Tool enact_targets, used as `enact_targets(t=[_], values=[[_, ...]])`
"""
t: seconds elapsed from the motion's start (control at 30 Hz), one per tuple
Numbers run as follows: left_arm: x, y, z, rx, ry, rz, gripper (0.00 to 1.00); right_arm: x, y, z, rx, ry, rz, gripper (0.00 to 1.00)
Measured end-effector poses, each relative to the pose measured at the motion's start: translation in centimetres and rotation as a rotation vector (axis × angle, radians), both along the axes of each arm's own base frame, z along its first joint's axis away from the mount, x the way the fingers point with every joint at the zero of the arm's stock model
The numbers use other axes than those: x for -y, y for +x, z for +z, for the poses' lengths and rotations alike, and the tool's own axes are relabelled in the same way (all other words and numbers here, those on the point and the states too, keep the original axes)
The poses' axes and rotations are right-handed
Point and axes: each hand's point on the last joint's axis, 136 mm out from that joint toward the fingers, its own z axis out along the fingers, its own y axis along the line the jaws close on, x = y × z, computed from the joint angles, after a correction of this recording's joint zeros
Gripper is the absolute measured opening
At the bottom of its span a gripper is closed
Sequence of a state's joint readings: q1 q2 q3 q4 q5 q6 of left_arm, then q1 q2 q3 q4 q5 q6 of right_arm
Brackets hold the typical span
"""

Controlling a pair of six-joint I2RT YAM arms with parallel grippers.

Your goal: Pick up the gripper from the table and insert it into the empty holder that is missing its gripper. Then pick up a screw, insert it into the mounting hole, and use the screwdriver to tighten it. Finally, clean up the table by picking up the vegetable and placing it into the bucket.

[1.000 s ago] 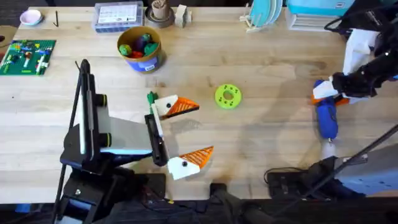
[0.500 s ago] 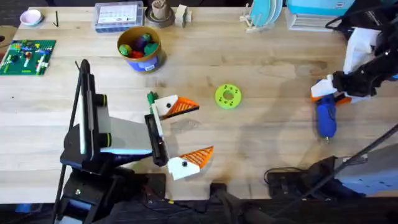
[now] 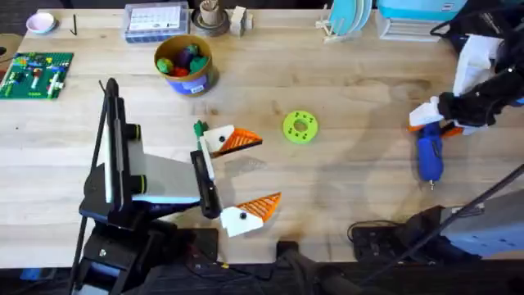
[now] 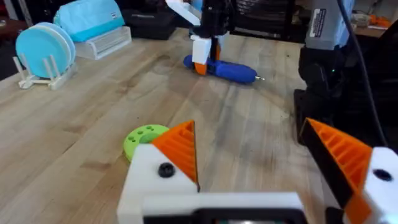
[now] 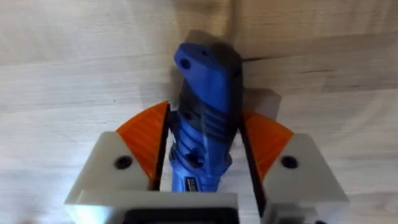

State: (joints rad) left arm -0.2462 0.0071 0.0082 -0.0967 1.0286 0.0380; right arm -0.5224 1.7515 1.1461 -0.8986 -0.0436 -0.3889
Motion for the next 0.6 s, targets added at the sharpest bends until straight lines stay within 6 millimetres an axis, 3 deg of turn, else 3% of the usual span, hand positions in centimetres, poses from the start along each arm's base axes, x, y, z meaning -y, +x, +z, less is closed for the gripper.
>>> enact_targets(t=[0.13,0.27,0.33,0.6], values=[[0.0,0.0,0.0,0.0,0.0,0.0,0.993,0.05,0.06,-0.01,0.002,-0.002,-0.002,0.64],[0.0,0.0,-0.01,0.0,0.0,0.0,0.992,0.28,0.48,-0.01,0.02,-0.009,-0.013,0.332],[0.0,0.0,-0.02,0.0,0.0,0.0,0.993,0.35,0.65,-0.11,0.026,-0.01,-0.013,0.236],[0.0,0.0,0.0,0.0,0.0,0.0,0.993,0.32,0.7,-0.14,0.027,-0.008,-0.02,0.206]])
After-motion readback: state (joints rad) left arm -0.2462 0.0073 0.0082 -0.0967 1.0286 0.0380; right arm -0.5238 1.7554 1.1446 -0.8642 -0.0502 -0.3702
